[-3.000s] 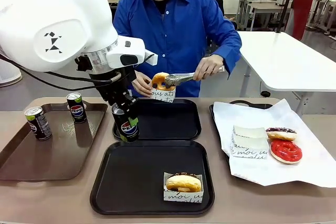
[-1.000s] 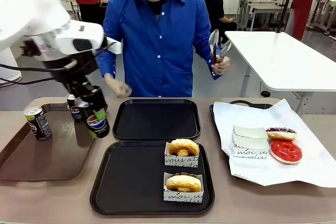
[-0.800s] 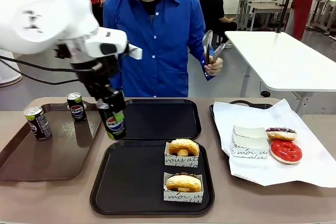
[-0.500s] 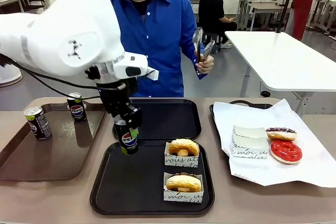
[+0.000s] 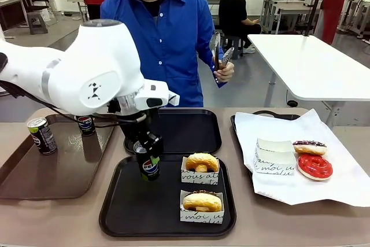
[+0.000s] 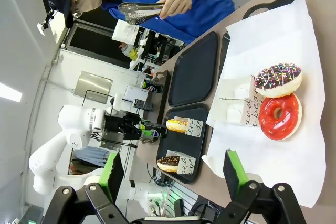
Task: Set up donuts and drinks on trays.
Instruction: Pick up one Pepsi coke and place it on the Flat Tray, then pick up one Pepsi coke from the Handle tray and place it on the Flat Tray without a Pepsi coke.
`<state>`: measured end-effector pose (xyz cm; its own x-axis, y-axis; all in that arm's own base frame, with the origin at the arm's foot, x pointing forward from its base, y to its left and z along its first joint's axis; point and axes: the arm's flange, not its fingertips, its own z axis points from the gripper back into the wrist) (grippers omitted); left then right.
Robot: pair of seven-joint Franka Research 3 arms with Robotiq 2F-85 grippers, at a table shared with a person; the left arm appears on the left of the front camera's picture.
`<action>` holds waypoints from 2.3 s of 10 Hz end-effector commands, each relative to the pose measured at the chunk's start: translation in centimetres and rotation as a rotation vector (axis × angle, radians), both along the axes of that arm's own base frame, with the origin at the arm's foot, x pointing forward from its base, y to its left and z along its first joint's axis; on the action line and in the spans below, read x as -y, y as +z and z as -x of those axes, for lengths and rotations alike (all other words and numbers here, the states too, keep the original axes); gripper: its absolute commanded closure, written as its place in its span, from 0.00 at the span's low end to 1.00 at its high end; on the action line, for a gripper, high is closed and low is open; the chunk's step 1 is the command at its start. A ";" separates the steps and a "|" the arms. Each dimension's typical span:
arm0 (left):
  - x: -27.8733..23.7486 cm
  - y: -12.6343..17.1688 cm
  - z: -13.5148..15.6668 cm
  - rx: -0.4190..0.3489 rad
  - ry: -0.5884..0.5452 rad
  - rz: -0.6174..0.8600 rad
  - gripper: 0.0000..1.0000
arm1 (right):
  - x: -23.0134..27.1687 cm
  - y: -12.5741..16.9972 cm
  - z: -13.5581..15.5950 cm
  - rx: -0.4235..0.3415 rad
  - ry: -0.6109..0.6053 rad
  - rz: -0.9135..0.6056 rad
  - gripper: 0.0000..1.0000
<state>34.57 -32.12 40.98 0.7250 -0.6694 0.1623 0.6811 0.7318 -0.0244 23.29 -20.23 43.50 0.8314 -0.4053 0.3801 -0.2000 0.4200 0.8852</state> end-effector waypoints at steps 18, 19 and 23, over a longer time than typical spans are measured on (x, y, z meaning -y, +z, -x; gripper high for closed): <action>-4.5 6.0 0.2 0.052 0.251 -0.044 0.00 | 0.0 0.0 -0.1 0.021 0.004 -0.009 0.00; -3.7 5.9 -1.1 0.052 0.216 0.044 0.00 | 0.0 0.0 -0.1 0.021 0.004 -0.009 0.00; -3.7 5.9 -1.1 0.052 0.216 0.044 0.00 | 0.0 0.0 -0.1 0.021 0.004 -0.009 0.00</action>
